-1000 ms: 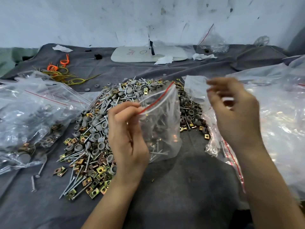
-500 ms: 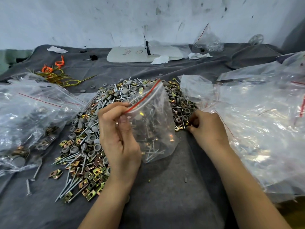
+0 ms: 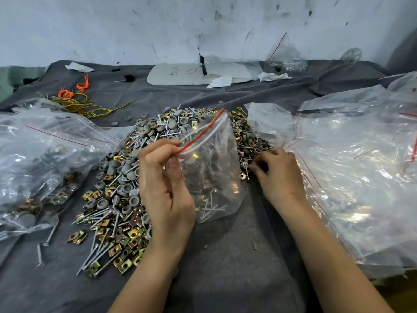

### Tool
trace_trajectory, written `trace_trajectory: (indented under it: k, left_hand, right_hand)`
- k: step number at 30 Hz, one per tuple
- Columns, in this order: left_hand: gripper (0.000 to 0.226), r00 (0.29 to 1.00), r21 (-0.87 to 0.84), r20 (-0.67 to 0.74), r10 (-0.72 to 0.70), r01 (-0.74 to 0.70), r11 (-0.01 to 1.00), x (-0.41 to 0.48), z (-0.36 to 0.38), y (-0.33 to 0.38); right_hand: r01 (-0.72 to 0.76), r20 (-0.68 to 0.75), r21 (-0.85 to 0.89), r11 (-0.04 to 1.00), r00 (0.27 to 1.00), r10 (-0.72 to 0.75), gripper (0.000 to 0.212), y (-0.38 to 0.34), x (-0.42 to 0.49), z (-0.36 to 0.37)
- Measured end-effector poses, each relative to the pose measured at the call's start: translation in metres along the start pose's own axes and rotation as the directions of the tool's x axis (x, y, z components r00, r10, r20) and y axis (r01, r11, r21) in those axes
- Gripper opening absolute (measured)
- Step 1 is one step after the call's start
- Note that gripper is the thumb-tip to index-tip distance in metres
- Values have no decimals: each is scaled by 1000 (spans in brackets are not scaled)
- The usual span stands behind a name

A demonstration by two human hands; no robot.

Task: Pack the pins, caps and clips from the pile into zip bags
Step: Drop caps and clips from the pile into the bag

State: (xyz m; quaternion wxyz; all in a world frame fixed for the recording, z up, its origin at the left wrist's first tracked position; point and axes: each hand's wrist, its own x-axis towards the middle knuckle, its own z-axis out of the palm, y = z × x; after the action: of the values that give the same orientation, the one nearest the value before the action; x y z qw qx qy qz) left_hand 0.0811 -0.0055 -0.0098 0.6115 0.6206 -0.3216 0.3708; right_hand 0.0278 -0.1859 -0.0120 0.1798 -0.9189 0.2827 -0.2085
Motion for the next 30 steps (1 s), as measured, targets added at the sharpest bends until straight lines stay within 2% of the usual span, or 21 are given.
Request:
trace_trajectory:
  k: [1,3,5,7,8,10,12,14,16,18,19,21,23,25,27,28,30]
  left_hand:
    - [15,1000,-6,9,1,-1,1000,0,0,0]
    - [13,999,-32,42,-14,15,999,-2,2,0]
    - [13,992,-86,117,-46,57,995,-3,5,2]
    - [11,978,-132,206,-32,60,989,-5,8,5]
    - [10,970,-147,244,-8,45,988,-7,9,6]
    - [14,954,-172,300,29,24,985,-9,10,8]
    - [19,945,-178,326,41,18,984,-10,10,8]
    - [20,945,-175,324,40,18,984,-10,10,8]
    - [20,951,-170,306,38,15,985,-9,10,7]
    - [19,956,-154,292,36,10,988,-8,10,7]
    - [19,957,-146,287,33,10,989,-8,10,7]
    - [18,960,-134,278,24,14,991,-8,9,8]
    - [15,964,-121,266,6,28,992,-7,8,8]
    - [11,969,-103,248,-14,41,994,-7,7,8]
    - [11,973,-100,229,-38,62,993,-6,6,8]
    - [11,974,-98,223,-48,72,993,-5,5,8]
    - [12,974,-94,217,-61,84,992,-4,6,9]
  right_hand:
    - [6,-36,71,997,999,-4,18,-1,0,-3]
    - [31,-133,322,946,991,13,14,-6,-1,-14]
    - [111,-229,570,814,973,28,10,-17,-5,-34]
    - [261,-344,677,688,939,-17,16,-30,-13,-56]
    - [338,-395,686,645,917,-60,19,-37,-19,-66]
    - [454,-455,631,629,873,-174,22,-48,-27,-78]
    - [509,-446,543,668,849,-284,16,-53,-31,-81]
    - [509,-412,486,710,850,-327,11,-51,-31,-80]
    - [459,-407,566,684,878,-253,8,-45,-29,-80]
    - [392,-433,678,622,897,-93,6,-35,-25,-81]
    - [370,-450,682,631,892,-37,7,-28,-21,-80]
    - [270,-406,626,732,914,10,11,-13,-12,-72]
    - [91,-224,465,880,974,18,10,3,-5,-57]
    - [-53,7,251,967,999,52,8,17,-1,-44]
    - [-92,172,53,994,982,82,14,26,0,-37]
    - [-90,200,-9,996,976,90,18,28,1,-35]
    - [-87,170,-33,996,981,91,18,30,3,-34]
